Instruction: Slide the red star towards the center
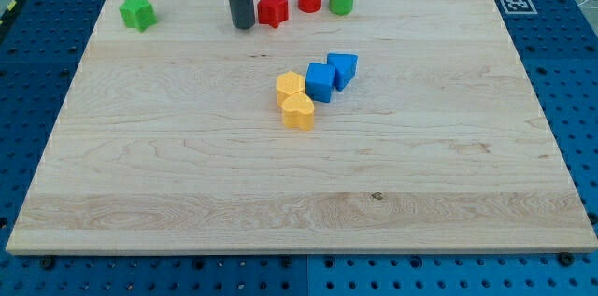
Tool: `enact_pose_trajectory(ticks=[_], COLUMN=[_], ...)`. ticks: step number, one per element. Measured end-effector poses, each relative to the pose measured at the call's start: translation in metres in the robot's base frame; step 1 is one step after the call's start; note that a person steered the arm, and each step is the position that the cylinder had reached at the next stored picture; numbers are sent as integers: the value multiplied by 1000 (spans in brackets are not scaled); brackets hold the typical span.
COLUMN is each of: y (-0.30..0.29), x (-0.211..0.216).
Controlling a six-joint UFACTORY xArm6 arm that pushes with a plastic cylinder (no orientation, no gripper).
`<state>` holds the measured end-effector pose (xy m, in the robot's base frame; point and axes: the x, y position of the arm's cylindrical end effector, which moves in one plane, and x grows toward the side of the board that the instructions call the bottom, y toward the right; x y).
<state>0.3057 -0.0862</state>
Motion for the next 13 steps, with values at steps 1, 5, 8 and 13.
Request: enact_pose_trajectory(ticks=[1,5,8,13], y=[0,60,56,80], x=[-8,-97,-38,-35])
